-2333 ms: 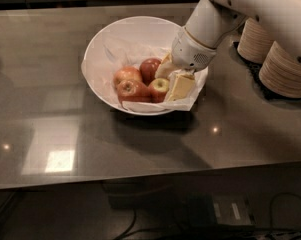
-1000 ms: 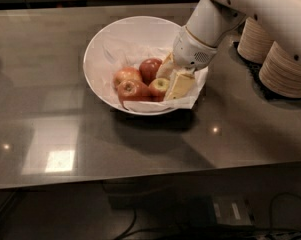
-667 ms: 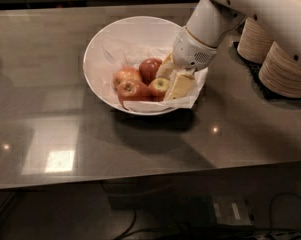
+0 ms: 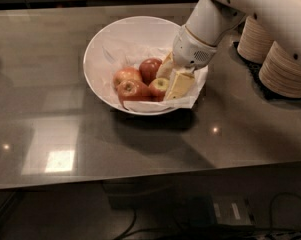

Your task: Pick apple from white bowl

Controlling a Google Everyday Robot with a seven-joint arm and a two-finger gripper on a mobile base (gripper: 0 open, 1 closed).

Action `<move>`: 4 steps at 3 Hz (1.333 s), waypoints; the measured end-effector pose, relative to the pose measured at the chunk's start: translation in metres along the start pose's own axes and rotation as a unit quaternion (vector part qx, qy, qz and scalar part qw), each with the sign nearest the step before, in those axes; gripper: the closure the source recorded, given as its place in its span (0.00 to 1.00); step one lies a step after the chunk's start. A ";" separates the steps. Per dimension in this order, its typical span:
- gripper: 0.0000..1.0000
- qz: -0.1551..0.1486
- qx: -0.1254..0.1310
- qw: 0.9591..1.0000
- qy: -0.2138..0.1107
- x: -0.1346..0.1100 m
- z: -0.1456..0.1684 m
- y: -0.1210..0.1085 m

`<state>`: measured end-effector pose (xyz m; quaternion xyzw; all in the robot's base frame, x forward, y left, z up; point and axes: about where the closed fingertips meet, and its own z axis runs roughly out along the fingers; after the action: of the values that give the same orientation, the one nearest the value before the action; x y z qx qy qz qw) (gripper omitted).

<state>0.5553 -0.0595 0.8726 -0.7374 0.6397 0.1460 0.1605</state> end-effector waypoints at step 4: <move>1.00 -0.108 0.072 0.962 -0.240 -0.083 -0.106 0.034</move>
Offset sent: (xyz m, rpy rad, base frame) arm -0.0550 0.0269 0.1417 0.5476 -0.1384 0.2047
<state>0.5108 -0.0341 1.0019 -0.7319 0.5079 0.2543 0.3764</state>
